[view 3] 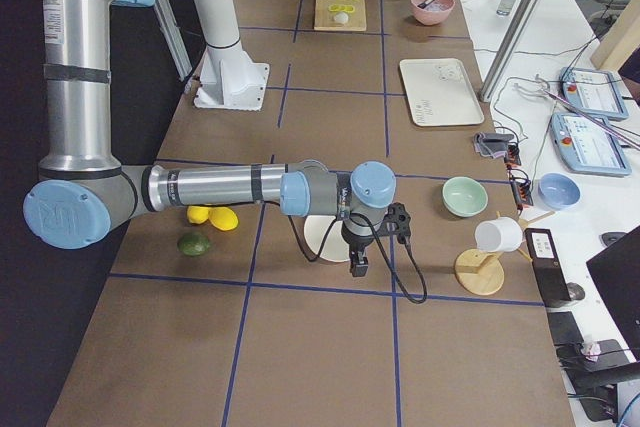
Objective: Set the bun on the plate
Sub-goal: 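Move the right gripper toward the white plate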
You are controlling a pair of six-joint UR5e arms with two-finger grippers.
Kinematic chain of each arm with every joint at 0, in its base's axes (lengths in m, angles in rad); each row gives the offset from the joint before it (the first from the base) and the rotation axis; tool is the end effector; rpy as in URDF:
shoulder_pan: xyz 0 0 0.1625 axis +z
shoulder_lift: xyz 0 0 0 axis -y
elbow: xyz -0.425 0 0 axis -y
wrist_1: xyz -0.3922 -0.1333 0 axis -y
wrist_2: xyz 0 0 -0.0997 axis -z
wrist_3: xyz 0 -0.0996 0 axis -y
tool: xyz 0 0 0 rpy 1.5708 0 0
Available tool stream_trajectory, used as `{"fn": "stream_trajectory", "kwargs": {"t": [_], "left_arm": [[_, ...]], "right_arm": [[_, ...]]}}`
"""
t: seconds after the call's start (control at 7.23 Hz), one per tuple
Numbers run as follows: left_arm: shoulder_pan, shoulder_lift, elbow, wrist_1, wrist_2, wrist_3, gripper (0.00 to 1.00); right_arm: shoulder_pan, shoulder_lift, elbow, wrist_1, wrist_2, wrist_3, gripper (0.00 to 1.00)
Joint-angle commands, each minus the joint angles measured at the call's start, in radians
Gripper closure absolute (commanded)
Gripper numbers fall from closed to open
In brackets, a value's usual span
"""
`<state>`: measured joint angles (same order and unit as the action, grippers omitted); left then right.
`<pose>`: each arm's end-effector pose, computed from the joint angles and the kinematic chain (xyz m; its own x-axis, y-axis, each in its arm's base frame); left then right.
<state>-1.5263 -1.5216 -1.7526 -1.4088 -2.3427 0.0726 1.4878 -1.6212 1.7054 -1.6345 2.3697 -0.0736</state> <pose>-0.0431 -0.4678 0.6094 0.7117 0.0838 -0.6975 -0.0963 0.9951 0.0213 0.0227 -0.4740 0.6214 0.6859 -0.1455 0.7130 0.1337 0.9883 0.0731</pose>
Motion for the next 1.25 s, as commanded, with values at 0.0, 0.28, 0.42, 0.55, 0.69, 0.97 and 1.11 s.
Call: {"fn": "stream_trajectory", "kwargs": {"t": [0.0, 0.28, 0.42, 0.55, 0.69, 0.97, 1.11], "left_arm": [[0.0, 0.023, -0.019, -0.021, -0.001, 0.027, 0.0], [0.0, 0.026, -0.019, -0.022, 0.005, 0.026, 0.0], [0.0, 0.024, -0.022, -0.025, 0.005, 0.024, 0.0], [0.0, 0.024, -0.024, -0.027, 0.003, 0.024, 0.0], [0.0, 0.023, -0.025, -0.027, -0.003, 0.024, 0.0], [0.0, 0.02, -0.025, -0.038, -0.01, 0.024, 0.0], [0.0, 0.026, -0.024, -0.038, -0.009, 0.032, 0.0]], "right_arm": [[0.0, -0.005, -0.001, 0.002, 0.005, 0.002, 0.0], [0.0, -0.005, -0.003, 0.004, 0.011, 0.009, 0.0], [0.0, -0.005, 0.002, 0.004, 0.011, 0.015, 0.0], [-0.001, -0.005, 0.002, 0.004, 0.011, 0.018, 0.0], [-0.001, -0.005, 0.002, 0.004, 0.008, 0.02, 0.0], [-0.001, -0.005, -0.001, 0.004, 0.009, 0.018, 0.0], [-0.001, -0.008, -0.003, 0.004, 0.008, 0.017, 0.0]]}}
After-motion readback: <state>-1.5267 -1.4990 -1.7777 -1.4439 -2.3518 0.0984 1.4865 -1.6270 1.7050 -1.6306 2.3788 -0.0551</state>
